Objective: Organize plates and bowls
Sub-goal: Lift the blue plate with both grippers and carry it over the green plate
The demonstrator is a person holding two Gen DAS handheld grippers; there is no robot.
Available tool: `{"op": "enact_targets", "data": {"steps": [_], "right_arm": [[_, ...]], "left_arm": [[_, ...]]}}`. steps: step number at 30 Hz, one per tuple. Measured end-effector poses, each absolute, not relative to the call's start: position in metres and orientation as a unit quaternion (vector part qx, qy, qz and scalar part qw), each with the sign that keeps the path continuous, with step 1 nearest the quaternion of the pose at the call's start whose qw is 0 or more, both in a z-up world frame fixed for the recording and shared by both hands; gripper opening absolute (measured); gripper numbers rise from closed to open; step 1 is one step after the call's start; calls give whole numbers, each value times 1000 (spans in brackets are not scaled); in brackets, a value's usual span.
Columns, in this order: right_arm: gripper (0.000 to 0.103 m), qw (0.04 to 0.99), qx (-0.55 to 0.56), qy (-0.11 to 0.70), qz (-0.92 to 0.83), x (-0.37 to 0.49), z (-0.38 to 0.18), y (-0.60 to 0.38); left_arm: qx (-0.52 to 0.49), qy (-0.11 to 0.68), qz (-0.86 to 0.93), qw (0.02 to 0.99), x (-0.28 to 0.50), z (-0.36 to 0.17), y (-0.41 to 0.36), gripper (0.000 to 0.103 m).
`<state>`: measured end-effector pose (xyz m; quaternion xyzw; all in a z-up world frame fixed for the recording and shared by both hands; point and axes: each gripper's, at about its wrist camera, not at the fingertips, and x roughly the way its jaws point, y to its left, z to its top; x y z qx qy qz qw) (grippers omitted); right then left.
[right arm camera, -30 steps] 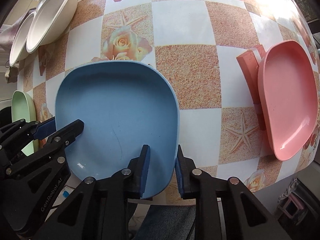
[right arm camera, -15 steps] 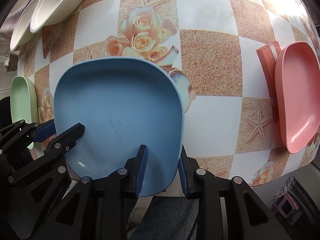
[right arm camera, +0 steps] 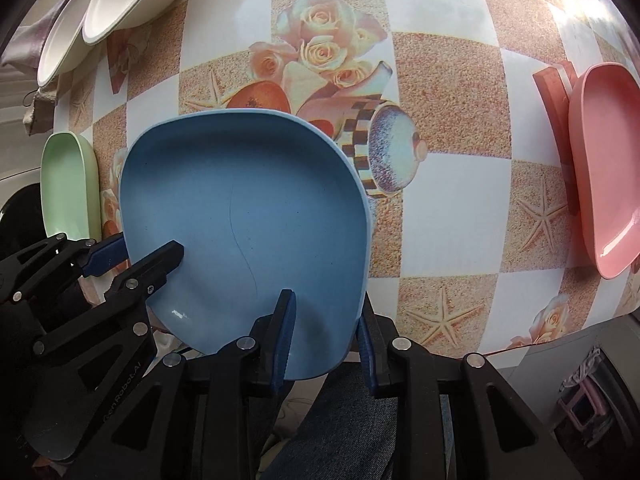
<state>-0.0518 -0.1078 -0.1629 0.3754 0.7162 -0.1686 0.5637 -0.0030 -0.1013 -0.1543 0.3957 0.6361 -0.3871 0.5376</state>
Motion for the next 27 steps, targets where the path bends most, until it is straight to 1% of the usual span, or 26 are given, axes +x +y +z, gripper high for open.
{"op": "enact_targets", "data": {"steps": [2,7,8,12,17,21,27], "right_arm": [[32,568,372,715,-166,-44,-156,-105],[32,587,350,709,-174,-29,-135,-98],[32,591,347,707,-174,-33,-122,-96],[32,603,347,696,-175,-23,-103,-92],[32,622,337,685,-176,-17,-69,-88],[32,627,341,677,-177,-22,-44,-90],[32,637,336,672,-174,-34,-38,-103]], "left_arm": [[389,630,-389,548,11,-136,-94,25],[375,613,-397,572,18,-110,-97,25],[374,610,-396,576,19,-107,-99,25],[366,605,-392,588,39,-88,-99,25],[353,593,-392,608,37,-59,-100,25],[347,587,-393,617,33,-46,-99,25],[342,579,-388,630,36,-43,-84,25]]}}
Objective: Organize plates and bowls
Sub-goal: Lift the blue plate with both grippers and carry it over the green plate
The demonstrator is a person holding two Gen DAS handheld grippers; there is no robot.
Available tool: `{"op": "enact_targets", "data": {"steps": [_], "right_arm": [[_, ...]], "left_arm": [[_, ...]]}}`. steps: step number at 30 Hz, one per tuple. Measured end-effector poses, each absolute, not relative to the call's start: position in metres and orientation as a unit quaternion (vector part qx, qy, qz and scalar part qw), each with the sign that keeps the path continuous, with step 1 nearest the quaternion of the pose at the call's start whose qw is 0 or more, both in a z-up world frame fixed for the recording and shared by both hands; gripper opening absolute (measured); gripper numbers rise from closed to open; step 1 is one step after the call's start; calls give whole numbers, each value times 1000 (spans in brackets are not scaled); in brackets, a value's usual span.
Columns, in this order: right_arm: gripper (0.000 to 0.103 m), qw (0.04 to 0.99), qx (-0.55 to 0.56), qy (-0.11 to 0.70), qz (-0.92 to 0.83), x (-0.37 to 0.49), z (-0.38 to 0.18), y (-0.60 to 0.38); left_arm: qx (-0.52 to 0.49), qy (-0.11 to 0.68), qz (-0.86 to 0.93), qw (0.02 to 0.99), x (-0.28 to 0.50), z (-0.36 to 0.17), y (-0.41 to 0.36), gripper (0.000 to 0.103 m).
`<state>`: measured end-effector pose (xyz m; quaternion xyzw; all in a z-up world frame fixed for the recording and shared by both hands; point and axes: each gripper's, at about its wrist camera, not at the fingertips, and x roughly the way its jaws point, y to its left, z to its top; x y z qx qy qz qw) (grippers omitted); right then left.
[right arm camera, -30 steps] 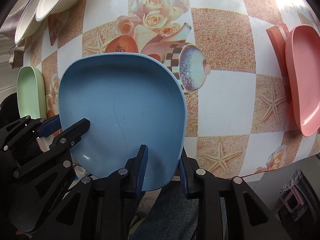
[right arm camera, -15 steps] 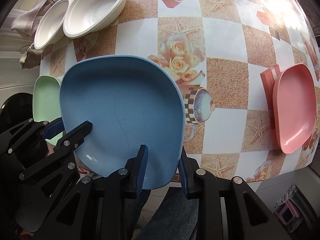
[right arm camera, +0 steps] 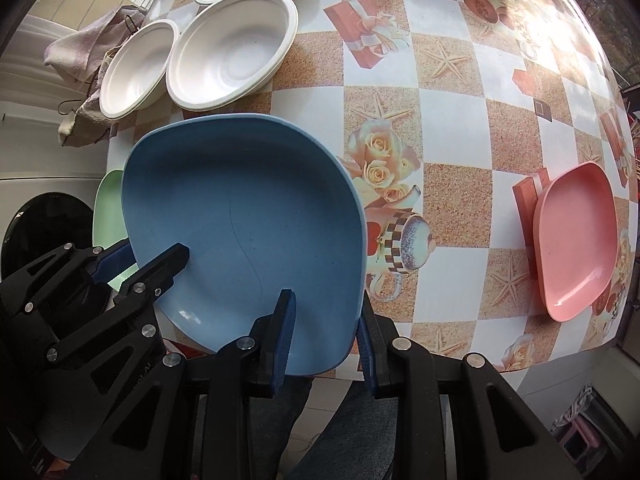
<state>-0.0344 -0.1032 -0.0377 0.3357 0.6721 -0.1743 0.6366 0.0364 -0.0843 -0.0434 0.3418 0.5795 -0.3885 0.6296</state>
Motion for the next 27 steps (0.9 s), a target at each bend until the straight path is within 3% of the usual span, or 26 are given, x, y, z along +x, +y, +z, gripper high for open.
{"op": "enact_targets", "data": {"steps": [27], "right_arm": [[32,665,269,687,-114,17,-55,-66]], "left_arm": [[285,591,-323,682,87,-48,-17,25]]}}
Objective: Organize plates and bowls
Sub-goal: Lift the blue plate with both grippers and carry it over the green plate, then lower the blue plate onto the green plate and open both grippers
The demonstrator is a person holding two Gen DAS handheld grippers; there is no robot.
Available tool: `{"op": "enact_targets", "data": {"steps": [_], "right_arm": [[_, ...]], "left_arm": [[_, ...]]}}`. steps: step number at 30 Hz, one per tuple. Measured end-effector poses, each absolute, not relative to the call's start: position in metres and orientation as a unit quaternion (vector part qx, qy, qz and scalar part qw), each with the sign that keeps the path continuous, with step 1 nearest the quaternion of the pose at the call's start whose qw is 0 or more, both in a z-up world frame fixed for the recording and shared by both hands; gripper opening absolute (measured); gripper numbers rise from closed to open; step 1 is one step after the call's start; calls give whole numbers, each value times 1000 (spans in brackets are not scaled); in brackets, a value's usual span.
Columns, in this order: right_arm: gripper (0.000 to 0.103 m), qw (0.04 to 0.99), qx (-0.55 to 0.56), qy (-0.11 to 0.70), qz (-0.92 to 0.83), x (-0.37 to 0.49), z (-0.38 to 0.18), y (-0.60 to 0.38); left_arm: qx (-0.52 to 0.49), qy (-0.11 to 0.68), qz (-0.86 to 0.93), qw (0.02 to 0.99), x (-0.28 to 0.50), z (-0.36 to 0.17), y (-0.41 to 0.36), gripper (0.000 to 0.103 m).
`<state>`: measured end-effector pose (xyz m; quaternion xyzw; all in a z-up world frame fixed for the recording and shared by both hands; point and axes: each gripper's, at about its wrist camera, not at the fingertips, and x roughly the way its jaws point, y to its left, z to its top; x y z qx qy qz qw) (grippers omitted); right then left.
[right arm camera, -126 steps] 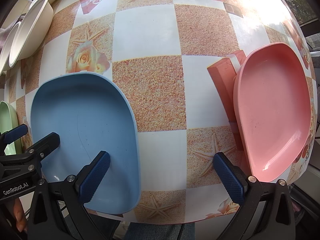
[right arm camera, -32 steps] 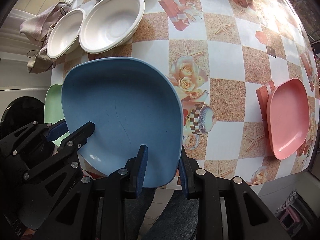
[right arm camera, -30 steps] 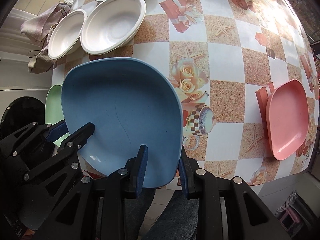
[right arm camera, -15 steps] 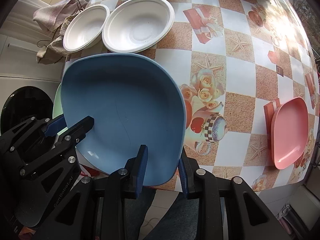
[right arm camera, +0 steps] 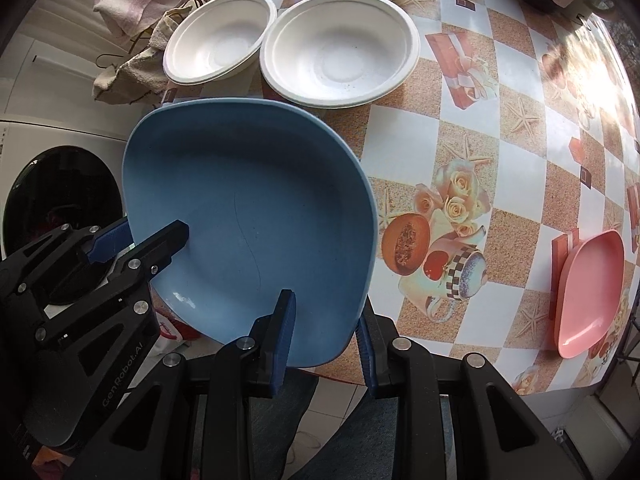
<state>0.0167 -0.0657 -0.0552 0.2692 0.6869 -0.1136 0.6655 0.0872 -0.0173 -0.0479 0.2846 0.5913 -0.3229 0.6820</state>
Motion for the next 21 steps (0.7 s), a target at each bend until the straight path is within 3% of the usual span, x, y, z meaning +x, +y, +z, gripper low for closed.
{"op": "enact_targets", "data": {"steps": [13,19,21], "right_arm": [[32,652,242,718,-38,76,-75,-14],[32,632,272,726,-17,95,-96,-3],[32,624,291,725,-11,99,-103,0]], "left_arm": [[292,588,-272,703,127,-47,25,30],[319,580,-255,705,140,-55,32,30],[328,577,-250,705,144,-60,33,34]]}}
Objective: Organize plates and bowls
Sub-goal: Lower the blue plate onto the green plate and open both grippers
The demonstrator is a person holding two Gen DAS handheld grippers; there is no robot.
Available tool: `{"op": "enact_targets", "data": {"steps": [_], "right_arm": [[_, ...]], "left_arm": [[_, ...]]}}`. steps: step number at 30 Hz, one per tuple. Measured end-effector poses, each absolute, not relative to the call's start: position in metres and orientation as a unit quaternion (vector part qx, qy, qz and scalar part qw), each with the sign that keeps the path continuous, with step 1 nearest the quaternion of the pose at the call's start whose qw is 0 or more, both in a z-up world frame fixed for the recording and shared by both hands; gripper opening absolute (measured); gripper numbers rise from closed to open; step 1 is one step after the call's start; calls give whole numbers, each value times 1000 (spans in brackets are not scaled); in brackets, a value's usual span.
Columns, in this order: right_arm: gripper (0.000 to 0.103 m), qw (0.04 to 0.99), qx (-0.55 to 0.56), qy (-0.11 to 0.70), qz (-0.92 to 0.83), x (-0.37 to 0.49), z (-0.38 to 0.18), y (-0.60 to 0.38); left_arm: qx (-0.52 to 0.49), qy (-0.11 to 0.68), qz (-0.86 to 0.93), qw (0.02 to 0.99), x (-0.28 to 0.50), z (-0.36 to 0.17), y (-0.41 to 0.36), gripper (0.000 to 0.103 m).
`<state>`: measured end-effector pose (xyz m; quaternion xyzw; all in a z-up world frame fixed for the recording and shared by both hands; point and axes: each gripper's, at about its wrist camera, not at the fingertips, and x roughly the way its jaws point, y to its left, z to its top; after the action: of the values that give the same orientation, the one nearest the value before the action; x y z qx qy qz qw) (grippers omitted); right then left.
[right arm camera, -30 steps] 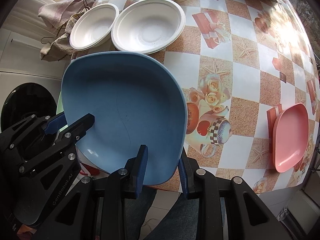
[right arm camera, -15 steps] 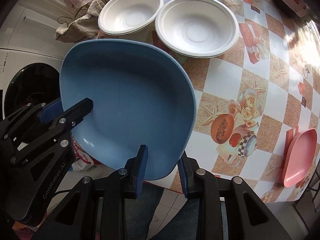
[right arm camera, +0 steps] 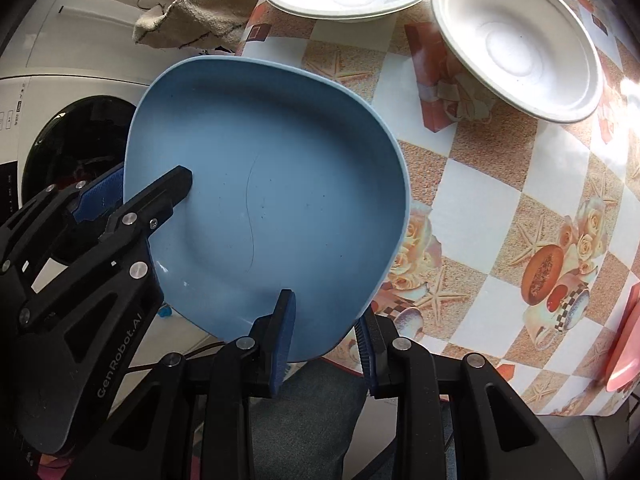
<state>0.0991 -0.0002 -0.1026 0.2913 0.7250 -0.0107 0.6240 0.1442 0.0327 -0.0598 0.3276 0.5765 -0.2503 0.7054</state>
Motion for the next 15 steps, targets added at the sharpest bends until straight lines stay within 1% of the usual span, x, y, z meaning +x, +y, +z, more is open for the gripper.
{"op": "enact_targets", "data": {"steps": [2,4,5,6,7,8,9,15], "right_arm": [[32,623,301,722,-6,103,-108,3],[33,622,310,719,-1,105,-114,5],[33,621,312,719,0,105,-116,5],[38,619,312,721,-1,105,-119,6],[65,617,311,723,-5,105,-122,2],[82,618,308,723,-13,102,-124,-2],[83,622,307,720,-21,100,-124,-7],[83,601,338,719,-84,73,-132,-52]], "left_arm": [[324,578,-249,706,150,-64,36,41],[318,577,-245,711,153,-65,41,46],[314,576,-242,715,155,-65,43,53],[309,575,-239,719,156,-64,47,60],[300,576,-238,722,157,-64,49,62],[293,577,-238,724,158,-63,52,66],[292,579,-237,723,158,-63,55,68],[284,597,-230,715,153,-71,67,68]]}}
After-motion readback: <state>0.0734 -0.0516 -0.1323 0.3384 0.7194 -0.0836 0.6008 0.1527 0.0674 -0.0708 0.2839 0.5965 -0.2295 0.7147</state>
